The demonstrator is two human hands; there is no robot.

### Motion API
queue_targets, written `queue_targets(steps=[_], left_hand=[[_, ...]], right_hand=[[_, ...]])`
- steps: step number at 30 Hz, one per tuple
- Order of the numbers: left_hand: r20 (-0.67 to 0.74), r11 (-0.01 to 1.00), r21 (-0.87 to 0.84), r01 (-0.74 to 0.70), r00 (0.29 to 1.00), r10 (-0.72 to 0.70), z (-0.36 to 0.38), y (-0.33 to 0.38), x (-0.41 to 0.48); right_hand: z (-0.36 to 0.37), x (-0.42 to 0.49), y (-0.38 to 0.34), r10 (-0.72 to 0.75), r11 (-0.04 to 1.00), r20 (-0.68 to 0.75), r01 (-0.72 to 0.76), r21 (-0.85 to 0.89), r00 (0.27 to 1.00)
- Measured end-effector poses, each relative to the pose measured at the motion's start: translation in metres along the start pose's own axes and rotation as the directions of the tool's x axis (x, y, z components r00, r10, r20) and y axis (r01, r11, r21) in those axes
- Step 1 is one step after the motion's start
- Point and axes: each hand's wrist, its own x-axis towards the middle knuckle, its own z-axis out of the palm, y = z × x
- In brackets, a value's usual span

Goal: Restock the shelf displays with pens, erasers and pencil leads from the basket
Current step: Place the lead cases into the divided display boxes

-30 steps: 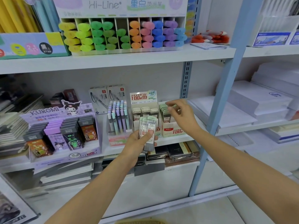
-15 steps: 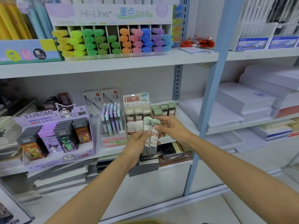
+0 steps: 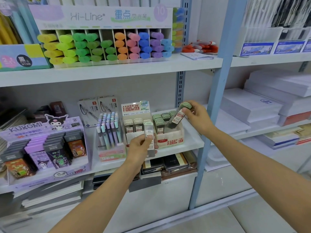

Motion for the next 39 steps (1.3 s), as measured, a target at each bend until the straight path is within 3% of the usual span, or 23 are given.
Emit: queue_targets(steps=[4,11,22,32,34,36,39], left_hand=[[-0.005,0.999,0.003,-0.047,0.999,0.047,-0.001,-0.004,0.006],[0.012,1.000,-0.006,-0.011,1.000,0.011,-0.004,-0.007,0.016],[0.019,1.000,-0.025,-0.016,1.000,0.016,-0.002,-0.009,0.020],[0.028,0.997,0.067,-0.048,0.999,0.046,0.004,-0.009,0.023],[0.023,0.995,0.076,-0.058,0.998,0.057,0.008,-0.010,0.025],[0.033,0.990,0.106,-0.090,0.996,0.087,0.013,-0.011,0.027],[0.059,0.973,0.150,-0.175,0.984,0.168,0.024,-0.015,0.026]], right_hand=[[0.014,0.008,0.007,-0.069,0.995,-0.004,0.069,-0.068,0.998],[0.030,0.014,0.025,-0.057,0.987,0.032,0.062,-0.148,0.998],[0.028,0.021,0.030,-0.129,0.951,0.187,0.175,-0.255,0.974],[0.044,0.005,0.034,-0.040,0.955,0.188,0.093,-0.282,0.981],[0.041,-0.002,0.028,-0.088,0.960,0.100,0.111,-0.258,0.991],[0.040,-0.012,0.019,-0.128,0.984,0.034,0.131,-0.122,0.991],[0.039,-0.030,0.010,-0.142,0.990,0.170,0.144,0.002,0.975]])
